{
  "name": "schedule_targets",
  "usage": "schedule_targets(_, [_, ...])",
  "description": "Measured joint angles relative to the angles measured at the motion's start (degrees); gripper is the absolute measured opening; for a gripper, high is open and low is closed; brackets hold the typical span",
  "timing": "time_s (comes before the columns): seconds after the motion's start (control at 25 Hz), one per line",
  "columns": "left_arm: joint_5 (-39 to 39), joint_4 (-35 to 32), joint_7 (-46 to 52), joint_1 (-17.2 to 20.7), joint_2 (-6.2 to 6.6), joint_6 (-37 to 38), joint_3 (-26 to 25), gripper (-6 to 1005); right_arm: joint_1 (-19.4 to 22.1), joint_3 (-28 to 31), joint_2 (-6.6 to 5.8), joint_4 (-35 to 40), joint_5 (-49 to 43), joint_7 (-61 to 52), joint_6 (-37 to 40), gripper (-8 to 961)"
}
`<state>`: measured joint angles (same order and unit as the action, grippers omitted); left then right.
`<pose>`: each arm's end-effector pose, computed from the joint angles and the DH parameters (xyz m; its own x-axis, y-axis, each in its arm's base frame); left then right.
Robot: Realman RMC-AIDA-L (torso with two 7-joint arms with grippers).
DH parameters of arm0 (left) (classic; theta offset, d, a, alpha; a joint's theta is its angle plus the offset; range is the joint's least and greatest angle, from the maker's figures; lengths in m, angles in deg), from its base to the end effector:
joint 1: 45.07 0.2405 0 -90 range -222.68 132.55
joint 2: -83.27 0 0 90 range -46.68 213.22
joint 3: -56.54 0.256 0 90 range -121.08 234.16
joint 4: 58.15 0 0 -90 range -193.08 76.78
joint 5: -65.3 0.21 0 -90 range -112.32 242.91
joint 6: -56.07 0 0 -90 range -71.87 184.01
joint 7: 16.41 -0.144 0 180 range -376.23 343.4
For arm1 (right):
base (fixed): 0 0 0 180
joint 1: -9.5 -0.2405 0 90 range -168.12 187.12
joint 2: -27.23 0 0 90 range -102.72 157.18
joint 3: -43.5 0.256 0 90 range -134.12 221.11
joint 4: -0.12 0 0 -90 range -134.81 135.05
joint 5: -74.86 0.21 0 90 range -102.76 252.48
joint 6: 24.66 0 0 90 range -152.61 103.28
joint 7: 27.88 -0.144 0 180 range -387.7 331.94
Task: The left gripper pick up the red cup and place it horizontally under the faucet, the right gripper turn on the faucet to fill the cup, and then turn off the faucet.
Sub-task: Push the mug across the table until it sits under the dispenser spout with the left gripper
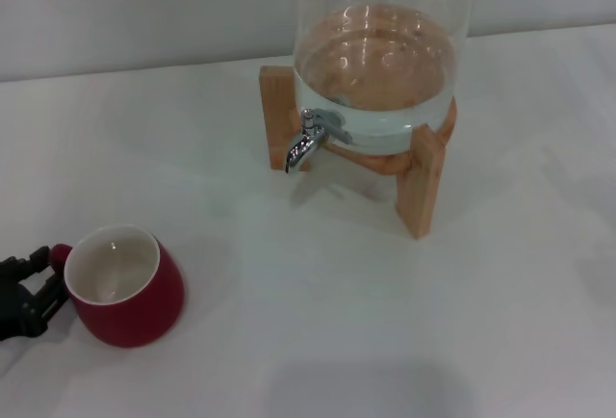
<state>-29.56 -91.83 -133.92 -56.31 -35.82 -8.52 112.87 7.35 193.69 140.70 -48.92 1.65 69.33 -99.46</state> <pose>-0.3589 0.2803 -0.0077 0.7345 0.3627 0.5736 0.6610 -0.5741 -0.4833 0.3948 0.2365 0.1951 0.5025 -0.0270 -0.8642 -0.8557 -0.1588 -0.4926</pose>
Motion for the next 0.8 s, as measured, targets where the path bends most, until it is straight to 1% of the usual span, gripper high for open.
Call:
schedule_targets(0.2, [0.6, -0.1, 0.0, -0.5, 0.0, 0.0, 0.0, 392, -0.1, 0.0, -0.01, 0.0, 0.0, 0.0, 0.0, 722])
schedule_targets(0.44, [0.8, -0.2, 0.0, -0.7, 0.02, 0.0, 0.0, 378, -0.1, 0.0, -0.01, 0.0, 0.0, 0.1, 0.0, 722])
schedule_targets(0.64, [2.9, -1.9, 0.0, -0.4, -0.17, 0.0, 0.0, 372, -0.1, 0.1, -0.01, 0.0, 0.0, 0.2, 0.0, 722])
schedule_targets(0.8, [3.2, -2.2, 0.0, -0.2, -0.22, 0.0, 0.0, 367, -0.1, 0.2, -0.01, 0.0, 0.0, 0.3, 0.0, 722])
